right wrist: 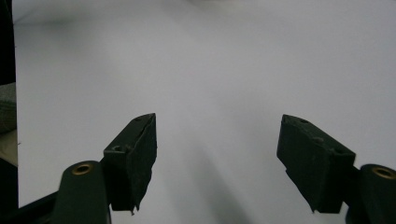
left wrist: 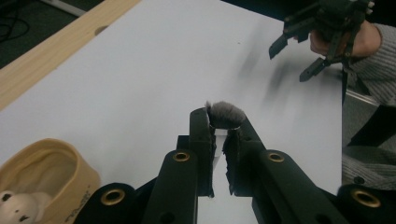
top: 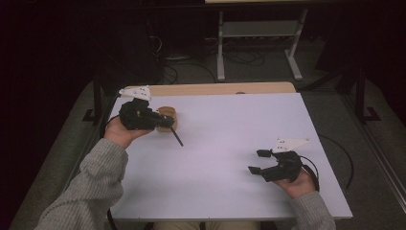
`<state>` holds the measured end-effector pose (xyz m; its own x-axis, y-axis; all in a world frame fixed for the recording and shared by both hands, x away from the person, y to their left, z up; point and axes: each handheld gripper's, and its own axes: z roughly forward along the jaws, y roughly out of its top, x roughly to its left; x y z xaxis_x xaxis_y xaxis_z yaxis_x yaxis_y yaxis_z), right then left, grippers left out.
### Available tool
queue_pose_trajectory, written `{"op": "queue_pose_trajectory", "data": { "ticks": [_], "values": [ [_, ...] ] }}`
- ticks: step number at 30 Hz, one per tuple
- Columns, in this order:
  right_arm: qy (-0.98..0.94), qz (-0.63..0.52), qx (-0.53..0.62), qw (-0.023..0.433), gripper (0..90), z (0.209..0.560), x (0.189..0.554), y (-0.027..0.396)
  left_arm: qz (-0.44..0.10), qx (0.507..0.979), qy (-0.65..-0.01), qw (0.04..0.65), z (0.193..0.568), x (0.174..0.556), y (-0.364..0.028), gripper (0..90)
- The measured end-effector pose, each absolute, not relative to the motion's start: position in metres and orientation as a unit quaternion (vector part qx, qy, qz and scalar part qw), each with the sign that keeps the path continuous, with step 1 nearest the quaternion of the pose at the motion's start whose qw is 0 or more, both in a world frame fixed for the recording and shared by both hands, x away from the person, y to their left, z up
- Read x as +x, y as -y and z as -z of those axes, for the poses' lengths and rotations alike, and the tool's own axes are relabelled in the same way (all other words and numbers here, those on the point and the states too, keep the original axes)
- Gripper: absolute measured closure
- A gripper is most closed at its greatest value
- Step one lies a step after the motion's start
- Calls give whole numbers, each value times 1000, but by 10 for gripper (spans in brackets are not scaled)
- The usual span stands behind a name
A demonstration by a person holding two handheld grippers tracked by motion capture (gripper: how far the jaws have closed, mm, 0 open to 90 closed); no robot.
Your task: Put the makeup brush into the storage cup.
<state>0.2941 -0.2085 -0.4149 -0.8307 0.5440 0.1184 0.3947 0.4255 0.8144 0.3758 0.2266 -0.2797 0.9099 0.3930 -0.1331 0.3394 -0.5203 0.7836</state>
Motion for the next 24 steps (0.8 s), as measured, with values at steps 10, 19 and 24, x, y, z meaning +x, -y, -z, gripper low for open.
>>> {"op": "queue_pose_trajectory", "data": {
  "ticks": [10,19,24],
  "values": [
    [-839,-454,287,89,262,415,293,211,-37,866,-233,440,274,392,-235,821],
    [-836,-454,293,95,248,415,294,214,-39,860,-254,441,275,410,-239,821],
    [-836,-454,294,96,247,415,294,214,-37,857,-267,439,276,417,-242,821]
  ]
}}
